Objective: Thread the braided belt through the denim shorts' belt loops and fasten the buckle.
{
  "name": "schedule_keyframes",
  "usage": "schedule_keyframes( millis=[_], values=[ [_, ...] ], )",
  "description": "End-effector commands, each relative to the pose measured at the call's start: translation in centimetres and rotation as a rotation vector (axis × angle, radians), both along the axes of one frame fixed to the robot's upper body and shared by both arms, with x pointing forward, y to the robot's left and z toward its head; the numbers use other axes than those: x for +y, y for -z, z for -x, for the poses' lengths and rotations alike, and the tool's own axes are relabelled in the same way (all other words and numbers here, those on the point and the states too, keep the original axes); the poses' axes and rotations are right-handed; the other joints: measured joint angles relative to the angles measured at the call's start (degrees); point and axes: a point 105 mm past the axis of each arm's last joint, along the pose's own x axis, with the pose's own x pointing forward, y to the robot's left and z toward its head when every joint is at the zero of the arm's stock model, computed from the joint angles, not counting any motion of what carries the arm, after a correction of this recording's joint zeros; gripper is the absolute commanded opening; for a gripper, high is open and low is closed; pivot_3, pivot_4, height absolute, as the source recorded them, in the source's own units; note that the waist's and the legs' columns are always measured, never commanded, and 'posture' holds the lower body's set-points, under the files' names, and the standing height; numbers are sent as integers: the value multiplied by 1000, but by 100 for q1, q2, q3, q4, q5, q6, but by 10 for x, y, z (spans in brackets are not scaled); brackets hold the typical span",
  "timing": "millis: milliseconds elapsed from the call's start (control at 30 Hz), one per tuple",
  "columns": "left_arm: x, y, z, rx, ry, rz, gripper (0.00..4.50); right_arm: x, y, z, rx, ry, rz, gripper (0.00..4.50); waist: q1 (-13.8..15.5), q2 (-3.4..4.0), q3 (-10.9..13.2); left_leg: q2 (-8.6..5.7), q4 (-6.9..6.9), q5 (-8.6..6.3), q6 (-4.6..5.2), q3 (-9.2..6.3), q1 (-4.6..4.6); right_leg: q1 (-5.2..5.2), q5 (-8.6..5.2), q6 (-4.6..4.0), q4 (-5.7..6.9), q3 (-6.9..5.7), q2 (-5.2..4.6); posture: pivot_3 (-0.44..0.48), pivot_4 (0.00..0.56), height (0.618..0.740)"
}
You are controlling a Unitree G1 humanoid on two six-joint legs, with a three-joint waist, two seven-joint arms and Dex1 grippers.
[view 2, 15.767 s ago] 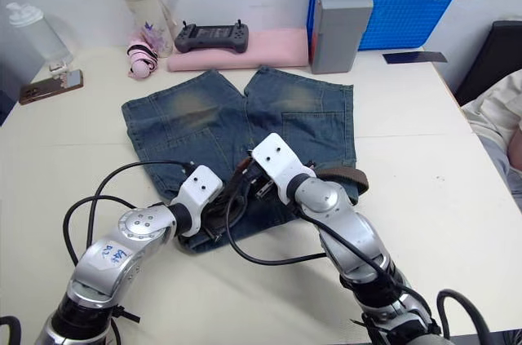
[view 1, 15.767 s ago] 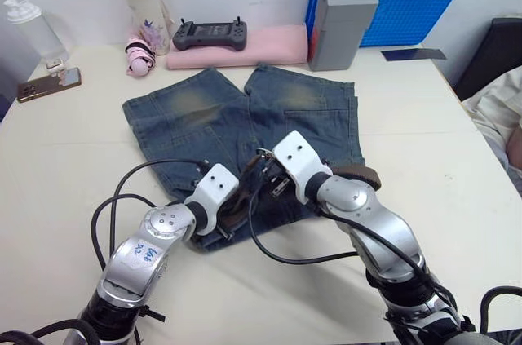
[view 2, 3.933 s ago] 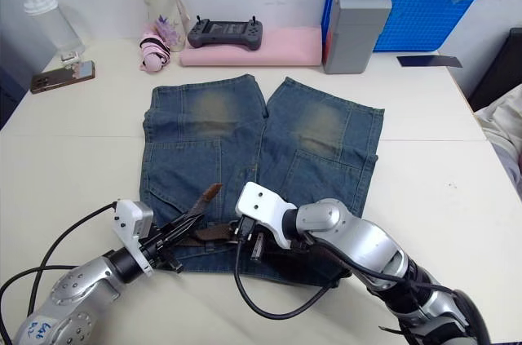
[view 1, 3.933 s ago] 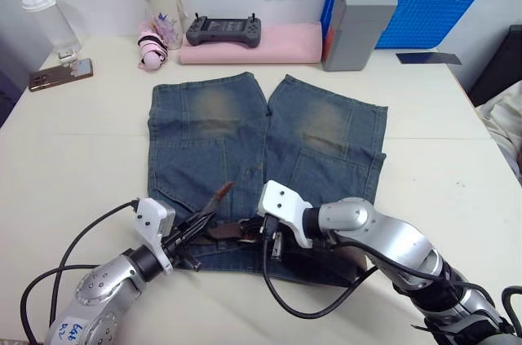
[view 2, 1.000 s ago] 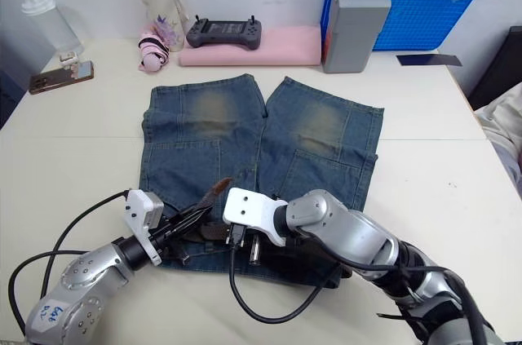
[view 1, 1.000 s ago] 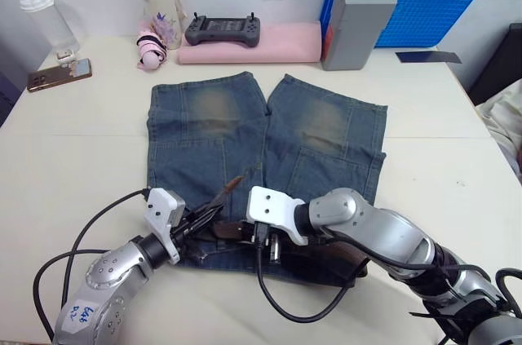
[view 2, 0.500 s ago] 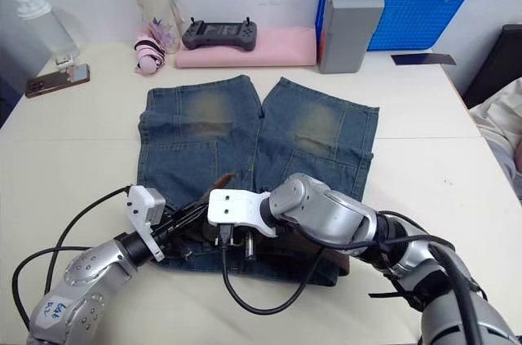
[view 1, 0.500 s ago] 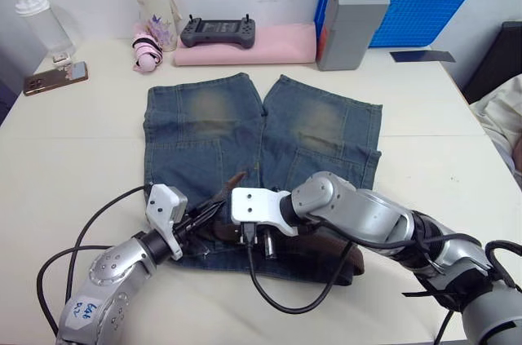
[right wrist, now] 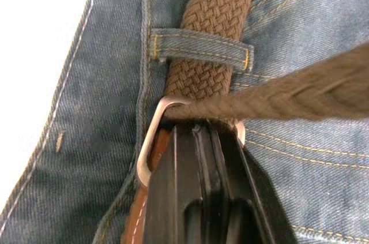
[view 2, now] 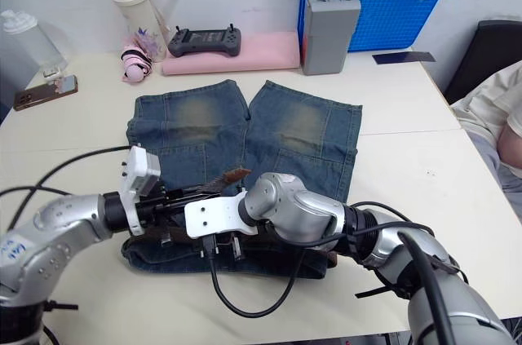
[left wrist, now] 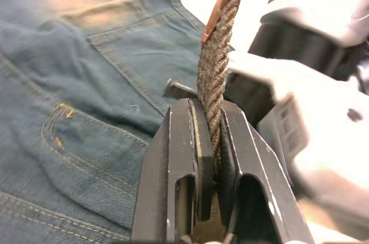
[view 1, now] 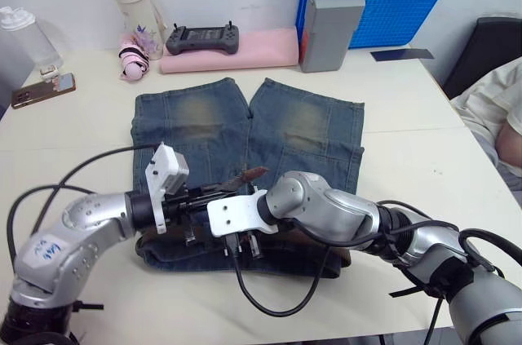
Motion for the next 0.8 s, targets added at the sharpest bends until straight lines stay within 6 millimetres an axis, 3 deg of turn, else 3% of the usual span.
schedule_keyframes(
  millis=[33, 533, 800],
  values=[
    [-7, -47, 5, -152, 93, 74, 0, -33, 70, 3, 137, 97, 241, 85, -6, 0, 0, 1, -3, 7, -2, -1, -1, -4, -2, -3, 2, 0, 2, 0, 150, 712],
    [-78, -96, -8, -271, 448, 180, 0, -33, 72, -4, 115, 69, 261, 85, 39, -10, 7, -4, -10, 35, 9, -6, -10, -10, -2, -9, 9, -2, 3, 0, 150, 712],
    [-99, -110, -2, -260, 594, 269, 0, -32, 72, -6, 114, 65, 268, 85, 145, -14, 9, -10, -7, 40, 19, -8, -13, -9, -2, -9, 6, -3, 0, 0, 150, 712]
  ],
)
